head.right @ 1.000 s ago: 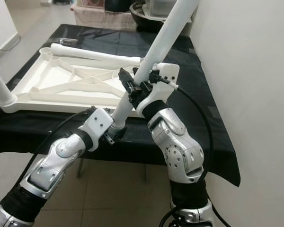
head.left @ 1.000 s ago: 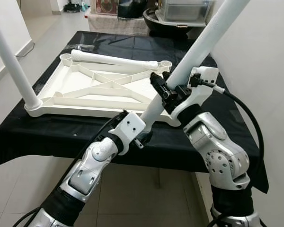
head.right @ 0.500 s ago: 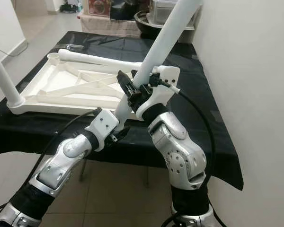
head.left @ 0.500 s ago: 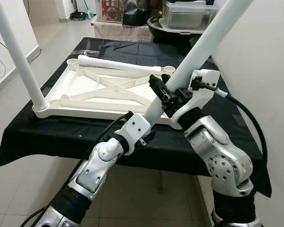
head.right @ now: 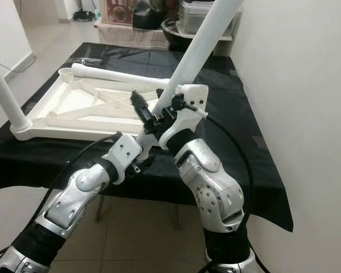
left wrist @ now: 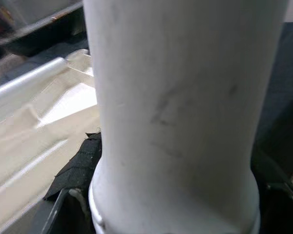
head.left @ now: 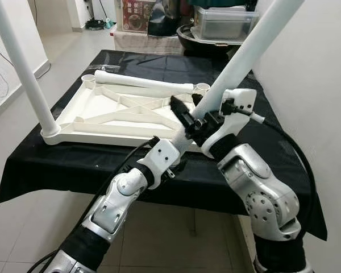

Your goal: Building children table

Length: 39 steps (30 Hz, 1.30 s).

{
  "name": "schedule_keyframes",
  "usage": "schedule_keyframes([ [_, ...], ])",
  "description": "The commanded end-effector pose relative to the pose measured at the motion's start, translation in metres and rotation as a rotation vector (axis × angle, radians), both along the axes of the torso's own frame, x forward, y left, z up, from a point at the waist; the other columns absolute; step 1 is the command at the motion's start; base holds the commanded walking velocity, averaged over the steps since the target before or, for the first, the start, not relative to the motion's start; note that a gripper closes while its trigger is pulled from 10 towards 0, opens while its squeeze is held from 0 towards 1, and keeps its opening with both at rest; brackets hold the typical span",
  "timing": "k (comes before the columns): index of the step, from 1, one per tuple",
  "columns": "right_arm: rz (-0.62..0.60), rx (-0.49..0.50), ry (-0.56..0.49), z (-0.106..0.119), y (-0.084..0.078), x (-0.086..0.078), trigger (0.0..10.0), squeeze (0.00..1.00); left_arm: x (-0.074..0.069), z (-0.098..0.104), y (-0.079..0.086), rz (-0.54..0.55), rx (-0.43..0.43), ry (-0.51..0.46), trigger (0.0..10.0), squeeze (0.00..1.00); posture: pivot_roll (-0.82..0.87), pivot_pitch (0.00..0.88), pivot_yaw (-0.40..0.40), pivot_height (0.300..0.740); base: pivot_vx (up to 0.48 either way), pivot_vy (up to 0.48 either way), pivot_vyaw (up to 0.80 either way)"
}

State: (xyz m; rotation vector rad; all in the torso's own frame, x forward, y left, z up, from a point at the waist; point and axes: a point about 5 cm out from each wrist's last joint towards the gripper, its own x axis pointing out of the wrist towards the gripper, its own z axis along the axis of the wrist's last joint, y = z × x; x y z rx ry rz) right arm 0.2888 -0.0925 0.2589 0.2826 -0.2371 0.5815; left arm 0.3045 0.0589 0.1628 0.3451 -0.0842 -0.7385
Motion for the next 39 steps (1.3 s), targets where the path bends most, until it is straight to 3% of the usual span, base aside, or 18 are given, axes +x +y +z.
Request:
schedule_keyframes([
  [1,0.021,-0.031,-0.002,-0.005,-0.003,0.001,10.0,0.35,-0.007,0.0,-0.002,-0.082,-0.033,0.041,10.0,0.0,0.07,0.008,-0.081,0.74,0.0,0.0,0.0],
  [2,0.065,-0.062,-0.004,-0.009,-0.008,0.001,10.0,0.0,-0.013,-0.002,0.001,-0.136,-0.051,0.081,10.0,0.0,0.07,0.009,-0.081,0.74,0.0,0.0,0.0],
  [5,0.126,-0.097,0.008,-0.013,-0.013,0.0,10.0,0.0,-0.02,-0.003,0.003,-0.2,-0.063,0.126,10.0,0.0,0.07,0.01,-0.079,0.74,0.0,0.0,0.0],
  [7,0.333,-0.124,0.05,-0.02,-0.022,-0.009,10.0,0.0,-0.034,-0.006,0.013,-0.328,-0.094,0.234,10.0,0.0,0.08,0.013,-0.08,0.74,0.0,0.0,0.0],
  [8,0.333,-0.124,0.05,-0.02,-0.022,-0.009,10.0,0.0,-0.034,-0.006,0.013,-0.328,-0.094,0.234,10.0,0.0,0.08,0.013,-0.08,0.74,0.0,0.0,0.0],
  [9,0.474,-0.108,0.079,-0.018,-0.028,-0.017,10.0,0.0,-0.045,-0.007,0.022,-0.421,-0.112,0.318,10.0,0.0,0.08,0.013,-0.08,0.74,0.0,0.0,0.0],
  [12,0.578,-0.104,0.087,-0.015,-0.033,-0.023,10.0,0.0,-0.056,-0.009,0.029,-0.502,-0.134,0.404,10.0,0.0,0.08,0.019,-0.082,0.74,0.0,0.0,0.0],
  [18,0.639,-0.099,0.074,-0.01,-0.035,-0.025,10.0,0.0,-0.067,-0.012,0.029,-0.574,-0.148,0.469,10.0,0.0,0.08,0.024,-0.08,0.74,0.0,0.0,0.0],
  [24,0.719,-0.077,0.067,-0.005,-0.032,-0.028,10.0,0.0,-0.066,-0.009,0.024,-0.58,-0.187,0.475,10.0,0.0,0.07,0.032,-0.081,0.74,0.0,0.0,0.0],
  [39,0.844,-0.084,0.118,-0.009,-0.014,-0.036,10.0,0.0,-0.086,-0.01,0.017,-0.679,-0.208,0.564,10.0,0.0,0.06,0.035,-0.078,0.74,0.0,0.0,0.0],
])
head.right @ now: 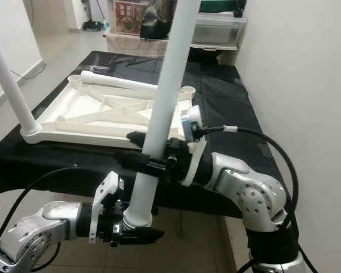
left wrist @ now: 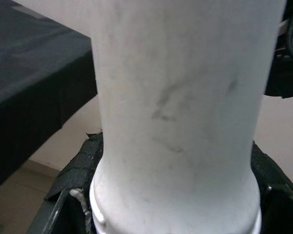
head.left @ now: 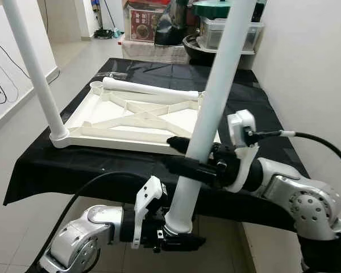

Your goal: Building children table

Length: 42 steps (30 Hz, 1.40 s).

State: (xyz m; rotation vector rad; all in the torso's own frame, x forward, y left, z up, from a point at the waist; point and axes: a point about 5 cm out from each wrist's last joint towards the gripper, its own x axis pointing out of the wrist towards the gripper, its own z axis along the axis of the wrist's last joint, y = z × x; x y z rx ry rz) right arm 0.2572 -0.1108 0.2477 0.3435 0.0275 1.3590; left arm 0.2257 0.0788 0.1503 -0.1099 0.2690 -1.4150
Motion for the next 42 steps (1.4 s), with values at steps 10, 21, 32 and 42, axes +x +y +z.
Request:
schedule_keyframes([
  [10,0.082,-0.023,0.01,0.0,0.008,-0.007,0.0,0.0,-0.011,0.002,-0.002,-0.056,-0.005,0.022,10.0,0.0,0.06,0.031,-0.08,0.74,0.0,0.0,0.0],
  [21,0.092,-0.035,0.011,-0.002,0.008,-0.009,0.0,0.0,-0.012,-0.004,0.0,-0.041,0.027,0.072,10.0,0.0,0.06,0.02,-0.081,0.74,0.0,0.0,0.0],
  [32,0.035,0.005,0.002,0.002,-0.001,-0.006,0.0,0.0,-0.007,-0.005,-0.001,0.023,0.014,0.067,10.0,1.0,0.07,0.0,-0.084,0.74,0.0,0.0,0.0],
  [42,-0.362,0.021,-0.055,0.008,-0.042,0.024,0.0,0.0,0.007,-0.003,0.0,0.223,0.001,0.003,10.0,0.0,0.07,0.0,-0.079,0.74,0.0,0.0,0.0],
])
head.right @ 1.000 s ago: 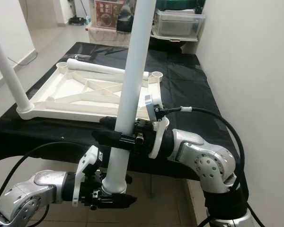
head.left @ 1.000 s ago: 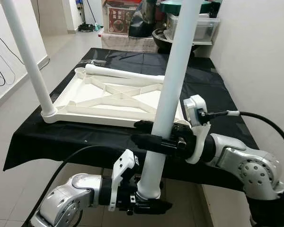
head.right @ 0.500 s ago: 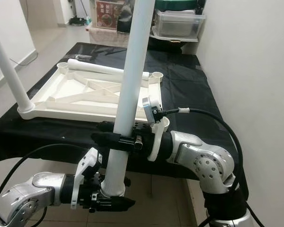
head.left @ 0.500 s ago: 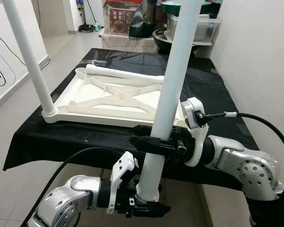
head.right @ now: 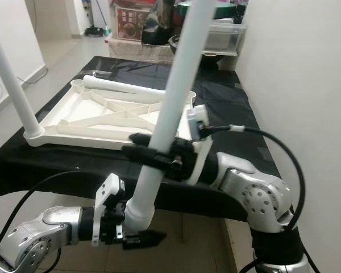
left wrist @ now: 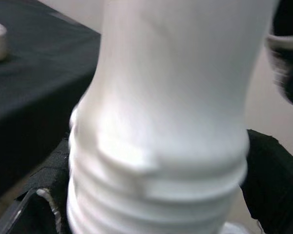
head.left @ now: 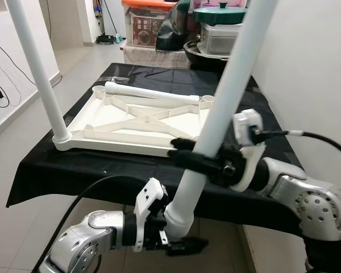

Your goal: Building children table

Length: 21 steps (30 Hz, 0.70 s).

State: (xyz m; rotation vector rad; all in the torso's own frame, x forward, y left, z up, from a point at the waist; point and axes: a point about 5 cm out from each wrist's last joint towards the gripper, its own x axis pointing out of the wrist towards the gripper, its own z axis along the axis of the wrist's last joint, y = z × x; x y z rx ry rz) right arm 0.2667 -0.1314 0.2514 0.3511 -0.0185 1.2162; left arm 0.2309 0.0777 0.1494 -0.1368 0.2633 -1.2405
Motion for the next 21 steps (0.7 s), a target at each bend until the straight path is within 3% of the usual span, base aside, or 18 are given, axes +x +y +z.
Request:
schedule_keyframes([
  [1,-0.272,-0.005,-0.051,0.004,-0.026,0.018,0.0,0.0,0.004,-0.002,0.001,0.067,-0.002,-0.016,10.0,0.0,0.07,0.0,-0.079,0.74,0.0,0.0,0.0],
  [2,-0.272,-0.005,-0.051,0.004,-0.026,0.018,0.0,0.0,0.004,-0.002,0.001,0.067,-0.002,-0.016,10.0,0.0,0.07,0.0,-0.079,0.74,0.0,0.0,0.0],
  [5,-0.69,-0.025,-0.085,0.006,-0.056,0.043,0.0,0.0,0.014,0.004,0.002,0.208,-0.027,-0.074,10.0,0.0,0.07,0.0,-0.075,0.74,0.0,0.0,0.0],
  [6,-0.778,-0.031,-0.092,0.006,-0.063,0.046,0.0,0.0,0.016,0.005,0.002,0.24,-0.033,-0.09,10.0,0.0,0.07,0.0,-0.075,0.74,0.0,0.0,0.0],
  [7,-0.884,-0.058,-0.113,0.006,-0.069,0.049,7.8,0.0,0.019,0.007,0.002,0.281,-0.039,-0.112,10.0,0.0,0.06,0.0,-0.072,0.74,0.0,0.0,0.0],
  [9,-0.975,-0.086,-0.14,0.007,-0.074,0.049,7.8,0.0,0.022,0.009,0.002,0.32,-0.044,-0.131,10.0,0.0,0.06,0.0,-0.072,0.74,0.0,0.0,0.0],
  [10,-1.034,-0.078,-0.164,0.008,-0.076,0.047,10.0,0.0,0.029,0.011,0.003,0.4,-0.04,-0.139,10.0,0.0,0.06,0.0,-0.072,0.74,0.0,0.0,0.0],
  [11,-1.034,-0.078,-0.164,0.008,-0.076,0.047,10.0,0.0,0.029,0.011,0.003,0.4,-0.04,-0.139,10.0,0.0,0.06,0.0,-0.072,0.74,0.0,0.0,0.0],
  [12,-1.141,-0.079,-0.165,0.006,-0.078,0.044,10.0,0.0,0.035,0.015,0.004,0.488,-0.048,-0.158,10.0,0.0,0.07,0.0,-0.07,0.74,0.0,0.0,0.0],
  [14,-1.141,-0.079,-0.165,0.006,-0.078,0.044,10.0,0.0,0.035,0.015,0.004,0.488,-0.048,-0.158,10.0,0.0,0.07,0.0,-0.07,0.74,0.0,0.0,0.0],
  [17,-1.249,-0.142,-0.21,0.001,-0.079,0.039,10.0,0.0,0.036,0.018,0.001,0.519,-0.062,-0.171,10.0,0.0,0.07,0.0,-0.068,0.74,0.0,0.0,0.0],
  [21,-1.314,-0.141,-0.224,-0.006,-0.075,0.038,10.0,0.0,0.039,0.019,-0.001,0.551,-0.056,-0.193,10.0,0.0,0.07,0.0,-0.068,0.74,0.0,0.0,0.74],
])
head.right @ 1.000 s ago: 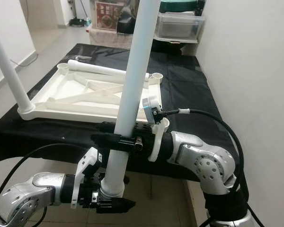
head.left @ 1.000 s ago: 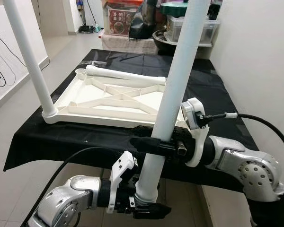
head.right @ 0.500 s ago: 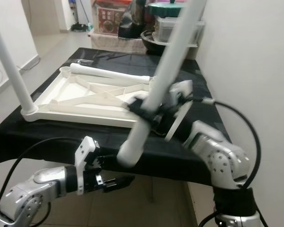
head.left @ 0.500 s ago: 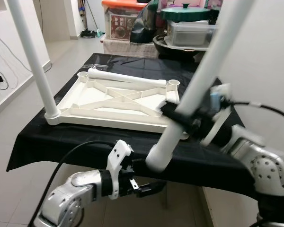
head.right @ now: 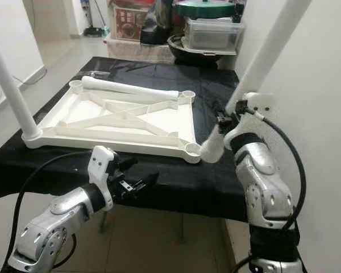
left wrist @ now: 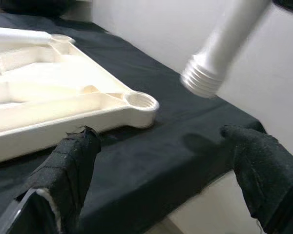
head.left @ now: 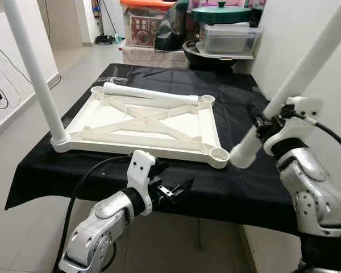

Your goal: Building children table

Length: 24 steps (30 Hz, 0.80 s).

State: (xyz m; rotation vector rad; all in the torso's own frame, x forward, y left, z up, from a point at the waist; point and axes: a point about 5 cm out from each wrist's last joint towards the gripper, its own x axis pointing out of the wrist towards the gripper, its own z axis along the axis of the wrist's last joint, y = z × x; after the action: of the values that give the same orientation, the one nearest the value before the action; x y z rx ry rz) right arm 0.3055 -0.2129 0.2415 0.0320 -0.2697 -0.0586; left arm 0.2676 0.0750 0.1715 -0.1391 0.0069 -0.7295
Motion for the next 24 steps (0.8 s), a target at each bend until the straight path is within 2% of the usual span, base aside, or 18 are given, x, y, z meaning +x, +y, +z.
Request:
schedule_keyframes([
  [1,-0.015,-0.006,-0.043,0.003,0.008,0.001,10.0,0.0,0.003,-0.004,0.001,0.029,0.009,0.005,10.0,0.0,0.07,0.0,-0.068,0.74,0.27,0.0,0.75],
  [4,-0.033,-0.004,-0.049,0.002,0.009,0.002,10.0,0.0,0.003,-0.004,0.001,0.032,-0.004,0.009,10.0,0.0,0.07,0.0,-0.068,0.74,0.27,0.0,0.75],
  [10,-0.02,0.041,-0.057,0.003,0.013,0.007,10.0,0.0,0.009,-0.005,0.003,0.084,0.011,-0.009,10.0,0.0,0.07,0.006,-0.07,0.74,0.376,0.0,0.0],
  [19,-0.014,0.045,-0.069,0.002,0.014,0.007,10.0,0.0,0.009,-0.006,0.002,0.09,0.003,-0.007,10.0,0.0,0.07,0.007,-0.073,0.74,0.41,0.0,0.0],
  [23,0.02,0.059,-0.084,0.004,0.018,0.007,10.0,0.0,0.008,-0.007,0.002,0.09,-0.013,0.017,10.0,0.0,0.07,0.006,-0.072,0.74,0.208,0.0,0.0],
  [24,0.079,0.064,-0.096,0.007,0.022,0.008,10.0,0.0,0.008,-0.008,0.001,0.088,-0.003,0.015,10.0,0.0,0.07,0.004,-0.071,0.74,0.0,0.0,0.0],
])
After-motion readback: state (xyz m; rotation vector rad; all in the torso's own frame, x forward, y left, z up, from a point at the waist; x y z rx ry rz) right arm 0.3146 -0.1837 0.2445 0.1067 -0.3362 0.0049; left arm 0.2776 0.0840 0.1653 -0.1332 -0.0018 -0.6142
